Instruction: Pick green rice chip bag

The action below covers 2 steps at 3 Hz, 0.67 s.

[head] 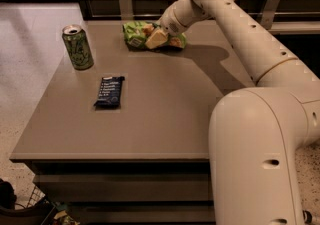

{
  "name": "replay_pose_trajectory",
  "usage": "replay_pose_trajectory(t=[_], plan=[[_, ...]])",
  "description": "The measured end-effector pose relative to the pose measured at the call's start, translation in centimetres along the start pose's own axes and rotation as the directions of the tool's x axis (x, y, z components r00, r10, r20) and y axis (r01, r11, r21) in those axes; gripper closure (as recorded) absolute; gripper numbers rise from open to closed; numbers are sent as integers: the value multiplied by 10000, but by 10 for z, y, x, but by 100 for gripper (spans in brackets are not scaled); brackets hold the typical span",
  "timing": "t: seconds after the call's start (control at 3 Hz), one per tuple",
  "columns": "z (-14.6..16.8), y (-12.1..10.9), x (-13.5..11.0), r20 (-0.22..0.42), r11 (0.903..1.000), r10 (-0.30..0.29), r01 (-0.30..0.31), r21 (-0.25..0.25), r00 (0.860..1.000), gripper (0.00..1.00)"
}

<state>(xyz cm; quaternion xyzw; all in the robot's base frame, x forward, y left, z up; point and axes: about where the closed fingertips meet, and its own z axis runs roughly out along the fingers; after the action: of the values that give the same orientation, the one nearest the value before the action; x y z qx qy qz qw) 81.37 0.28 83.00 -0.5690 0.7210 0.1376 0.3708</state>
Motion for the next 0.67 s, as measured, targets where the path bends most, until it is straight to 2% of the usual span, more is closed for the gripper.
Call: replay_pose_trajectory(t=[0.67], plan=[[0,0,0,-1,10000,-1,1,0,10000,100]])
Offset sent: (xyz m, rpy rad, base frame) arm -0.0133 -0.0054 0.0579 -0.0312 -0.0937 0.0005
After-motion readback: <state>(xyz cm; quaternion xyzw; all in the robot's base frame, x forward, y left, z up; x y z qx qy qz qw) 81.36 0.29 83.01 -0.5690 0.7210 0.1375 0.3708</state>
